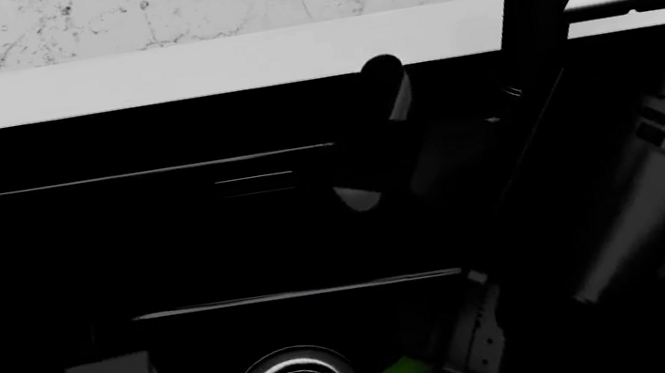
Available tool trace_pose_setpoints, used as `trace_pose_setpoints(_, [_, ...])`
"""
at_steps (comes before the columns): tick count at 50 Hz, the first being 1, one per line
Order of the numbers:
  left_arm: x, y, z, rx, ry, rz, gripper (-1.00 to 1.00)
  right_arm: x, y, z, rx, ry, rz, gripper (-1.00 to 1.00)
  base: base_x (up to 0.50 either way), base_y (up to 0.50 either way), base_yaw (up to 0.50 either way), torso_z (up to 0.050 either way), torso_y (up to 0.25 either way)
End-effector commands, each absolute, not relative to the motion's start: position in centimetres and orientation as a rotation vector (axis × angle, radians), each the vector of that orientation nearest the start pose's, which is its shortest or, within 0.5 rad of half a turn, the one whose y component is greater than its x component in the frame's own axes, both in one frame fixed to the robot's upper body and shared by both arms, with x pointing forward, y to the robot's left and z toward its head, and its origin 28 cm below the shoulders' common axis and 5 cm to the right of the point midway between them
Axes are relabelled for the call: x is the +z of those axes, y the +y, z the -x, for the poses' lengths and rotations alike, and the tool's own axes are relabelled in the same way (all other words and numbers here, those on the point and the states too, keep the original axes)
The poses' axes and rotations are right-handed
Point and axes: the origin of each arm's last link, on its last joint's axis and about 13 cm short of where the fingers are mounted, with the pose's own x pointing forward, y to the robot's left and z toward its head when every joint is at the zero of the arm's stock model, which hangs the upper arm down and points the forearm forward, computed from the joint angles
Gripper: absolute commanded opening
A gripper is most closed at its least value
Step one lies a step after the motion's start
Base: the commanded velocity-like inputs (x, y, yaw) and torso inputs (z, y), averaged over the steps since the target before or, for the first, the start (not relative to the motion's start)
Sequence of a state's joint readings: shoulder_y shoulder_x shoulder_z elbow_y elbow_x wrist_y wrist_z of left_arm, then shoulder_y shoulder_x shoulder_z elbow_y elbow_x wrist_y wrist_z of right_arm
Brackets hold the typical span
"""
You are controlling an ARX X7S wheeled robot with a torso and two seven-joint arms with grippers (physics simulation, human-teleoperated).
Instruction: Pick the vegetables from the sink and place them on the cutting board.
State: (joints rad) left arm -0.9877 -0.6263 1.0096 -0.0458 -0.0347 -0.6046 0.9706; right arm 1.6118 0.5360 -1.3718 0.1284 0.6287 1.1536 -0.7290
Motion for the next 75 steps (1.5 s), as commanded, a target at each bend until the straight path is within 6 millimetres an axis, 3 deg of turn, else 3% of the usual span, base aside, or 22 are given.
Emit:
trace_pose_setpoints(1, [16.5, 24.6, -34.5, -1.199, 0.56, -0.945, 1.0, 28.1, -12.8, -34.9, 0.857, 0.797, 0.87, 1.0, 0.03, 0.0, 0.0, 0.0, 0.0])
trace_pose_setpoints(23, [14.7, 24.3, -34.9, -1.219, 0.593, -0.937, 1.0, 27.8, -12.8, -34.9, 0.857, 0.807, 0.87, 1.0, 0.03, 0.0, 0.0, 0.0, 0.0])
trace_pose_setpoints(54, [10.4, 24.7, -34.4, -1.217, 0.695, -0.905, 1.0, 26.9, -12.7, -35.1, 0.87, 0.824, 0.868, 1.0, 0.03, 0.0, 0.0, 0.0, 0.0])
trace_pose_setpoints(75, [9.2, 25.8, -34.0, -1.187, 0.755, -0.922, 1.0, 26.7, -12.5, -35.2, 0.881, 0.82, 0.861, 1.0, 0.03, 0.0, 0.01, 0.0, 0.0])
